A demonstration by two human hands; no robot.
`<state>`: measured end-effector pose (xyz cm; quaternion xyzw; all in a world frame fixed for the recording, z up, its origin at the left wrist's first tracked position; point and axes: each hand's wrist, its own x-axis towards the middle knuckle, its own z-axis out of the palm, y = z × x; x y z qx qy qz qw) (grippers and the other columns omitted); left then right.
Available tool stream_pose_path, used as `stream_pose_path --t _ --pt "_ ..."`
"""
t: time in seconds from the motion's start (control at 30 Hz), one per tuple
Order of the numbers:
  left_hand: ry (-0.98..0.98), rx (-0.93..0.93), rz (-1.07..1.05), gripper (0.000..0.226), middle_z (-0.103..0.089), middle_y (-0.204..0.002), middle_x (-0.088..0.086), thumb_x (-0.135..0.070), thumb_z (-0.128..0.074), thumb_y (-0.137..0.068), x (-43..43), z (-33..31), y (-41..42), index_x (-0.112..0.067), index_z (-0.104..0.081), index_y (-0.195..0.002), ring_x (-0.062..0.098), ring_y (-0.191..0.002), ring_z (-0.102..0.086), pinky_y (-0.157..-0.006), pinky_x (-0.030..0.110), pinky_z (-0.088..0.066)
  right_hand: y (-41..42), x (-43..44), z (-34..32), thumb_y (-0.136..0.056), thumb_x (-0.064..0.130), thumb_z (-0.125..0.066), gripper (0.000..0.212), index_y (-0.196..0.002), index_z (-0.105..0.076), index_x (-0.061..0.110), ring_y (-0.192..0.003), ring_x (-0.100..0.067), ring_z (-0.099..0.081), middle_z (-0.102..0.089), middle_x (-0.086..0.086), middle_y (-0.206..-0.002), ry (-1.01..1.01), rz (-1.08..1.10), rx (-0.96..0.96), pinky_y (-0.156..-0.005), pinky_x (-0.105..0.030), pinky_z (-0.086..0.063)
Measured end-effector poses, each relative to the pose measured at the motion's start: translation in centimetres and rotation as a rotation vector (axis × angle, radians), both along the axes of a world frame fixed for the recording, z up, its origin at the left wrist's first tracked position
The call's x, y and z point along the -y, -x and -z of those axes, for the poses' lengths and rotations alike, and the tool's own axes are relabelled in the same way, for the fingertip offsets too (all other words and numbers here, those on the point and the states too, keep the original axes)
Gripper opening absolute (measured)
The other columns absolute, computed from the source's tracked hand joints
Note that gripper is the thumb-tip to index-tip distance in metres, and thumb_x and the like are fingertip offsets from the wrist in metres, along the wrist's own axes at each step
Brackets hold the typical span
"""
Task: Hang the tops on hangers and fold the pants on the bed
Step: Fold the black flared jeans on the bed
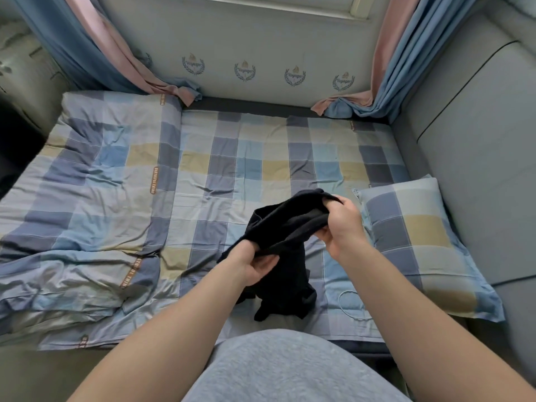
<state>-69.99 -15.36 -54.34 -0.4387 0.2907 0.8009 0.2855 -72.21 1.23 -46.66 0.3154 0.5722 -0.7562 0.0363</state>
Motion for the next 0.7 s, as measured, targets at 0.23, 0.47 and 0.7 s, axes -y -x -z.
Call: stream_pose_path --t 0.23,0.47,0.7 --pt "0.217 -0.126 0.226 0.02 -0.069 -0.086 0.014 0.0 -0.04 -0.09 3.3 -0.7 -0.2 -0.004 -0.055 -0.102 0.025 -0.067 -0.074 -0.06 0.036 -0.057 0.8 -3.5 0.5 -0.103 0.009 -0.045 0.019 -0.095 -0.061 0.016 -0.074 -0.021 -0.063 -0.066 -0.008 -0.088 -0.024 0.134 0.054 -0.05 -0.028 -0.055" --pt "0.841 -0.33 0.709 0.07 -0.059 -0.116 0.007 -0.041 -0.08 -0.081 2.0 -0.1 0.0 -0.007 -0.047 -0.133 0.022 -0.094 -0.062 -0.083 0.039 -0.051 2.4 -2.4 -3.8 -0.099 0.011 -0.054 0.018 -0.094 -0.072 0.008 -0.076 -0.024 -0.069 -0.073 -0.01 -0.086 -0.184 -0.256 0.03 -0.065 -0.032 -0.055" --pt "1.142 -0.952 0.696 0.035 -0.065 -0.105 -0.005 -0.031 -0.071 -0.086 -1.2 -3.0 1.8 -0.026 -0.052 -0.115 0.02 -0.102 -0.063 -0.08 0.035 -0.052 3.1 -0.8 -5.8 -0.09 0.001 -0.062 0.014 -0.096 -0.074 0.003 -0.072 -0.021 -0.075 -0.077 -0.011 -0.085 -0.239 -0.598 -0.02 -0.057 -0.025 -0.057"
